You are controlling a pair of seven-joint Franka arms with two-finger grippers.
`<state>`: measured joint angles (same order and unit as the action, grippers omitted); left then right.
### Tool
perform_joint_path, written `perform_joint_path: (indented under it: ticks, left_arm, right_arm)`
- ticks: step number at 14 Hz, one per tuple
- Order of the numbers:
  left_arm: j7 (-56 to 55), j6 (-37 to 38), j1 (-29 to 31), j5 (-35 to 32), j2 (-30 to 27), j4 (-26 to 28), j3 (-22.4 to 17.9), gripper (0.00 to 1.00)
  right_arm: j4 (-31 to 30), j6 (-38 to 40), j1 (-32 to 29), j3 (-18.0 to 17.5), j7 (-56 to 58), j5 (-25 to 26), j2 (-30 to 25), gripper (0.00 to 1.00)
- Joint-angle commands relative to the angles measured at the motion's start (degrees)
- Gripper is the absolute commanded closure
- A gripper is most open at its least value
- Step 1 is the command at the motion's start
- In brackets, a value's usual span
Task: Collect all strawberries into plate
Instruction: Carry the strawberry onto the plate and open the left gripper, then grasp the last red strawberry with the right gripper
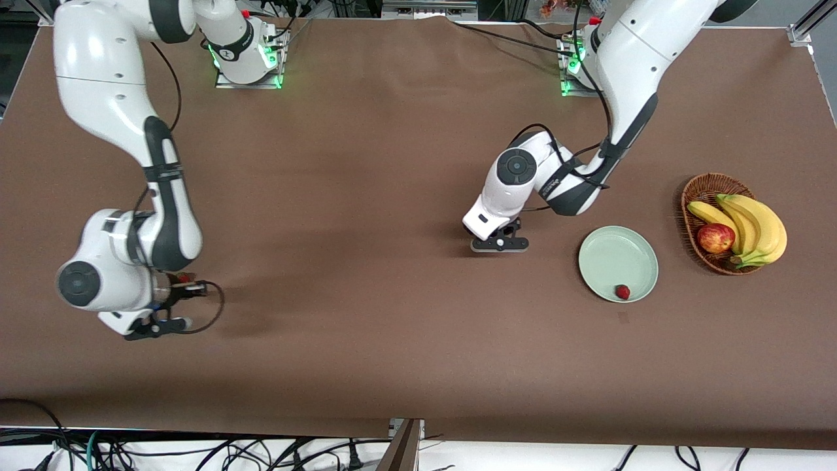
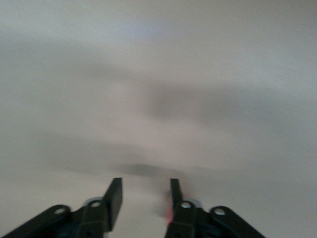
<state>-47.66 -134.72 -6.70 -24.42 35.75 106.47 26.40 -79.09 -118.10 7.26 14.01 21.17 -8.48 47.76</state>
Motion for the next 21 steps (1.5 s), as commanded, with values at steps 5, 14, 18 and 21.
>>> perform_joint_path:
  ticks: [5,14,18,21]
  left_arm:
    - [32.91,12.03,14.85,-1.25,-4.82,-3.47,0.23,1.00]
    - [53.20,6.14,25.78,-0.02,-1.74,-3.38,0.32,0.92]
    - [53.20,6.05,25.78,4.99,-1.48,-3.47,0.32,0.00]
    - [53.20,6.14,25.78,5.08,-1.48,-3.47,0.32,0.00]
  right_arm:
    - [-4.67,0.24,-2.69,-0.65,4.41,0.31,-0.73,0.00]
    - [-5.81,2.61,-2.25,-0.74,4.41,0.31,-0.74,0.61]
    - [-5.20,2.70,-1.72,-1.00,3.36,0.04,-0.74,0.86]
    - [-2.48,2.44,0.73,-1.44,0.04,-0.75,-0.74,0.89]
